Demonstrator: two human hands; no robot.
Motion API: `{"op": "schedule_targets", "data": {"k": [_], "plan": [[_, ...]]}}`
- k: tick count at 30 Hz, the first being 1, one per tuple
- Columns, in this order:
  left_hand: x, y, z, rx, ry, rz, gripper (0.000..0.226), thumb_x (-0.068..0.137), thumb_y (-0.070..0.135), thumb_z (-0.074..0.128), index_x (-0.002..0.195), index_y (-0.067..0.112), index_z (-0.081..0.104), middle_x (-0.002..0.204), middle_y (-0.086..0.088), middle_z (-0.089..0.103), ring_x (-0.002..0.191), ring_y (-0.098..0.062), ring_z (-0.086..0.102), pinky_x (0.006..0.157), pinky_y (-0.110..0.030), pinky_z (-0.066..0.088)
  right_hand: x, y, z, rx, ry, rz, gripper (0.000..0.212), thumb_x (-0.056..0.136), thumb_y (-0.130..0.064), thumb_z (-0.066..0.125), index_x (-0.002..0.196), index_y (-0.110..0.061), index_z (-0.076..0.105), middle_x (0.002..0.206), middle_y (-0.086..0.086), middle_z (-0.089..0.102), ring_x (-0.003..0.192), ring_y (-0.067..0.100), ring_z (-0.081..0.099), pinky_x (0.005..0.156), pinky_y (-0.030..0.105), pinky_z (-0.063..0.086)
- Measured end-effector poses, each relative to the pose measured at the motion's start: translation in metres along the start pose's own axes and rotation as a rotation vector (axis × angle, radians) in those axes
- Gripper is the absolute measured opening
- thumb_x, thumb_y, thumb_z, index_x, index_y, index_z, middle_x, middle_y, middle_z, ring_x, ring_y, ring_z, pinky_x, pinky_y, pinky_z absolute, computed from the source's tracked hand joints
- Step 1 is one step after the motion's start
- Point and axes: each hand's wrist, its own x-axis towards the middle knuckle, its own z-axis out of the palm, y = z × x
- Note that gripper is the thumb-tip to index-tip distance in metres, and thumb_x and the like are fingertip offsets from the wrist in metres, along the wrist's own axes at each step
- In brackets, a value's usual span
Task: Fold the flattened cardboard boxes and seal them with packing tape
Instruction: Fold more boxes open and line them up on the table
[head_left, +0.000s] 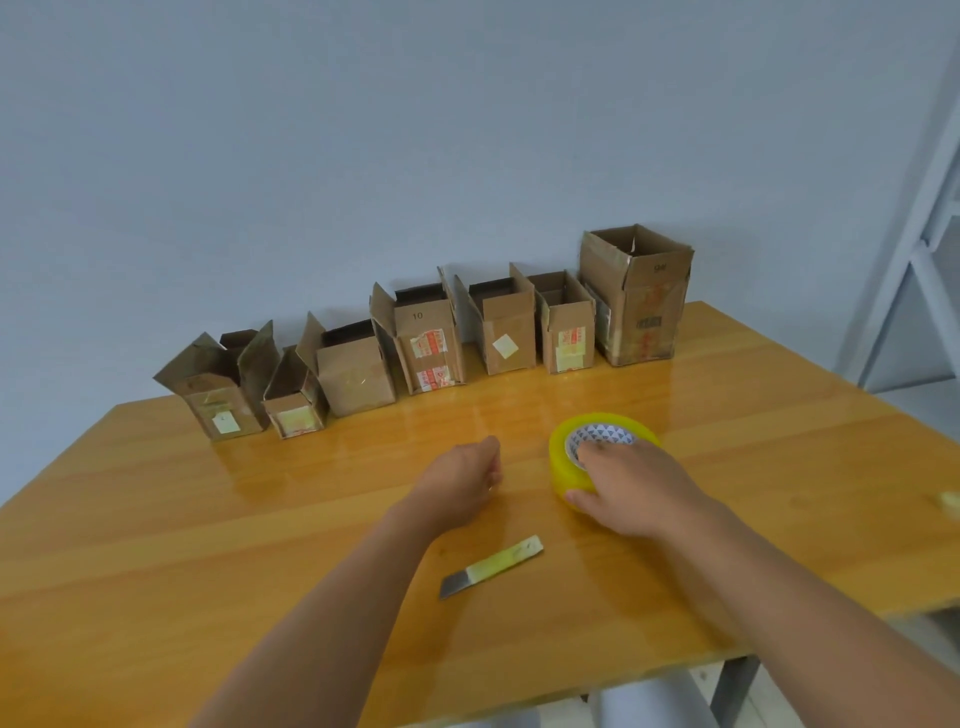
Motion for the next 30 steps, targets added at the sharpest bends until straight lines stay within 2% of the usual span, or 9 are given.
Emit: {"op": "schedule_targets", "data": {"k": [3, 6, 10, 13, 17, 20, 23, 26, 30], "plan": [[-0.002, 0.024, -0.007, -0.023, 0.019, 0.072, 0.007, 0.103, 0.017, 0.045, 0.099, 0.014, 0.049, 0.094, -0.009, 0.062, 0.084, -0.027, 0.057, 0.066, -0.039, 0.046, -0.014, 0.007, -0.007, -0.011, -0.036, 0.069, 0.043, 0.100, -0.050, 0.044, 0.129, -0.018, 0.046, 0.127, 0.001, 0.059, 0.111, 0.022, 0.059, 0.082, 0.033, 0.046], [0.006, 0.052, -0.004, -0.003, -0.015, 0.141, 0.004, 0.103, 0.017, 0.046, 0.100, 0.017, 0.049, 0.098, -0.004, 0.063, 0.085, -0.025, 0.057, 0.068, -0.038, 0.047, -0.031, 0.027, -0.017, -0.025, -0.074, 0.199, 0.039, 0.096, -0.051, 0.048, 0.118, -0.019, 0.050, 0.128, -0.001, 0.057, 0.107, 0.020, 0.055, 0.074, 0.030, 0.041], [0.021, 0.082, 0.020, -0.060, -0.063, 0.202, 0.016, 0.101, 0.010, 0.045, 0.114, 0.018, 0.049, 0.107, 0.001, 0.065, 0.095, -0.023, 0.062, 0.080, -0.041, 0.054, -0.053, 0.052, -0.022, -0.050, -0.131, 0.351, 0.039, 0.092, -0.054, 0.052, 0.108, -0.019, 0.053, 0.113, -0.003, 0.057, 0.103, 0.020, 0.056, 0.071, 0.029, 0.038], [0.028, 0.097, 0.035, -0.154, -0.069, 0.176, 0.029, 0.099, 0.013, 0.051, 0.127, 0.021, 0.045, 0.107, 0.003, 0.070, 0.097, -0.018, 0.063, 0.078, -0.032, 0.053, -0.064, 0.064, -0.016, -0.020, -0.072, 0.419, 0.033, 0.089, -0.053, 0.056, 0.097, -0.021, 0.053, 0.095, -0.003, 0.056, 0.092, 0.020, 0.058, 0.069, 0.030, 0.044], [0.037, 0.099, 0.044, -0.323, -0.046, 0.078, 0.008, 0.095, 0.015, 0.059, 0.100, 0.021, 0.061, 0.093, 0.008, 0.064, 0.091, -0.013, 0.061, 0.076, -0.026, 0.051, -0.068, 0.065, -0.013, 0.023, -0.047, 0.432, 0.047, 0.091, -0.049, 0.057, 0.125, -0.017, 0.050, 0.120, 0.003, 0.060, 0.112, 0.026, 0.057, 0.080, 0.035, 0.047], [0.037, 0.096, 0.043, -0.429, -0.064, 0.035, 0.009, 0.092, 0.018, 0.065, 0.100, 0.020, 0.063, 0.102, 0.005, 0.064, 0.095, -0.014, 0.061, 0.083, -0.031, 0.053, -0.066, 0.056, -0.011, -0.004, -0.003, 0.417, 0.060, 0.092, -0.052, 0.054, 0.136, -0.013, 0.040, 0.139, 0.008, 0.048, 0.132, 0.031, 0.043, 0.100, 0.042, 0.044], [0.036, 0.089, 0.037, -0.472, -0.066, 0.009, 0.024, 0.092, 0.020, 0.068, 0.113, 0.027, 0.059, 0.120, 0.006, 0.059, 0.103, -0.018, 0.064, 0.092, -0.041, 0.054, -0.063, 0.040, -0.005, -0.055, 0.122, 0.316, 0.051, 0.096, -0.049, 0.047, 0.133, -0.015, 0.042, 0.135, 0.007, 0.047, 0.130, 0.029, 0.041, 0.100, 0.042, 0.043], [0.031, 0.076, 0.029, -0.491, -0.055, -0.025, 0.034, 0.093, 0.017, 0.067, 0.122, 0.029, 0.054, 0.125, 0.004, 0.056, 0.101, -0.023, 0.066, 0.092, -0.045, 0.054, -0.059, 0.016, 0.003, -0.001, 0.232, 0.050, 0.038, 0.098, -0.043, 0.044, 0.123, -0.017, 0.053, 0.123, 0.003, 0.054, 0.120, 0.024, 0.045, 0.097, 0.037, 0.042], [0.020, 0.048, 0.018, -0.493, -0.021, -0.078, 0.026, 0.096, 0.013, 0.061, 0.121, 0.020, 0.059, 0.119, 0.001, 0.062, 0.099, -0.024, 0.066, 0.086, -0.041, 0.055, -0.048, -0.014, 0.023, 0.131, 0.165, -0.195, 0.029, 0.100, -0.037, 0.042, 0.116, -0.018, 0.058, 0.117, -0.001, 0.057, 0.113, 0.021, 0.047, 0.095, 0.035, 0.041]]}}
